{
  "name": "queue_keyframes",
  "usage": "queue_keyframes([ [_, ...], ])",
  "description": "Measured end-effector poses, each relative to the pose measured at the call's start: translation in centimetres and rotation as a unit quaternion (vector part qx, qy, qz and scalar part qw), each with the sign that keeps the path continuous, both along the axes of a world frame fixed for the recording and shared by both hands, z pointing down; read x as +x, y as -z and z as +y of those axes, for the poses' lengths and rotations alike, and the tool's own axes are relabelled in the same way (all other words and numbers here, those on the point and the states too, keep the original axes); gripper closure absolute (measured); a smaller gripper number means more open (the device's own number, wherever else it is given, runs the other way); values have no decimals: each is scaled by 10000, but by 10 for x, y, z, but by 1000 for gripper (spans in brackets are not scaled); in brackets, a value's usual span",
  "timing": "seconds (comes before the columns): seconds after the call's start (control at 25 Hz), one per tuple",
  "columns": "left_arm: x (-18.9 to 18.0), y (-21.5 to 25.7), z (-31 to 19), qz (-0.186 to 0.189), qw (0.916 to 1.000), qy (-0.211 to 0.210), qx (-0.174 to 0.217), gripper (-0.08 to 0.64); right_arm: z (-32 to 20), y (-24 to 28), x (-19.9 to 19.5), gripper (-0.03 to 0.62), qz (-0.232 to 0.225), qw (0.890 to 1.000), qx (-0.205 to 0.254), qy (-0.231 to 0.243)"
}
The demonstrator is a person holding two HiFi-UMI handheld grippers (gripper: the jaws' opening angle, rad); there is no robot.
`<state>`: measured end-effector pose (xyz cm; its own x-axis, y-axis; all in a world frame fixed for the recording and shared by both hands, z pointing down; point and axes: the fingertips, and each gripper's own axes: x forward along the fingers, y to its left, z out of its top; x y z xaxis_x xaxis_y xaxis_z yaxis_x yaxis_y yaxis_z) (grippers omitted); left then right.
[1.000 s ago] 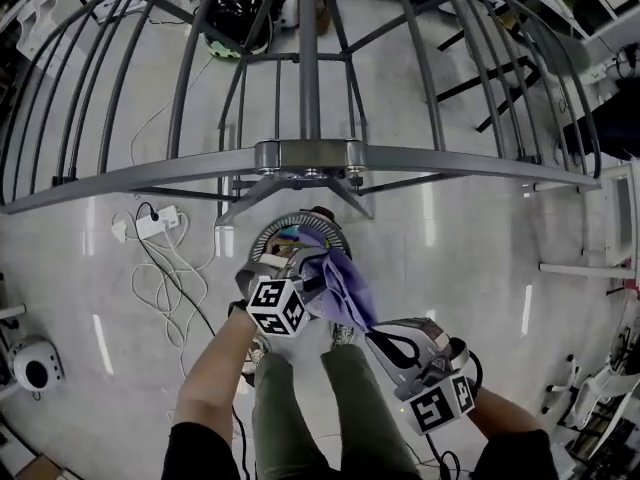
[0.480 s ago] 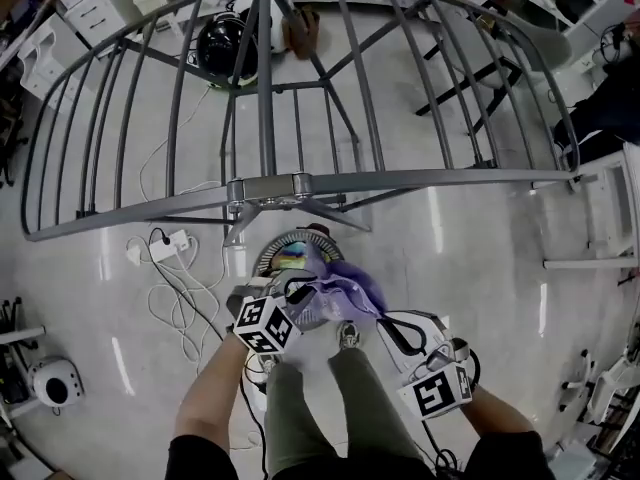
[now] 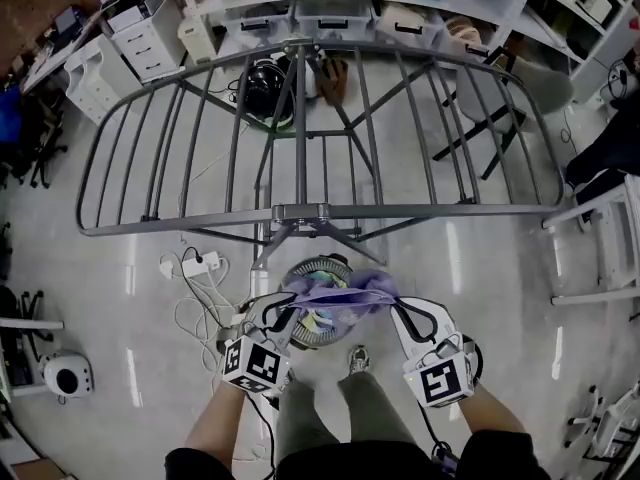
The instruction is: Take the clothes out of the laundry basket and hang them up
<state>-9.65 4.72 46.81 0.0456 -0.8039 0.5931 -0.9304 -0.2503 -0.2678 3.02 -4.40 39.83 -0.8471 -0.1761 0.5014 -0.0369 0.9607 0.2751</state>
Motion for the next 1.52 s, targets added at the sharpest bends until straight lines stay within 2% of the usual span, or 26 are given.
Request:
queue_keyframes([
  [0.32,-22,126,18,-534,9925,940,568,534,-6,106,-33,568,-839,9950,433,333],
  [0.76,-51,258,38,-1213,9726,1592,1187,533,-1,227,-74,568,-1589,9763,1097,978],
  [1.16,-64,350,45,-1936,9478,1833,1749,532,-1,316,-93,568,-2346,9541,1431,1192],
  [1.36,-70,397,43,-2206,9359,1915,1967,532,-8,361,-105,568,-2533,9457,1569,1297],
  [1.52,-89,441,37,-2318,9298,1932,2108,532,-14,401,-125,568,-2634,9411,1621,1363],
])
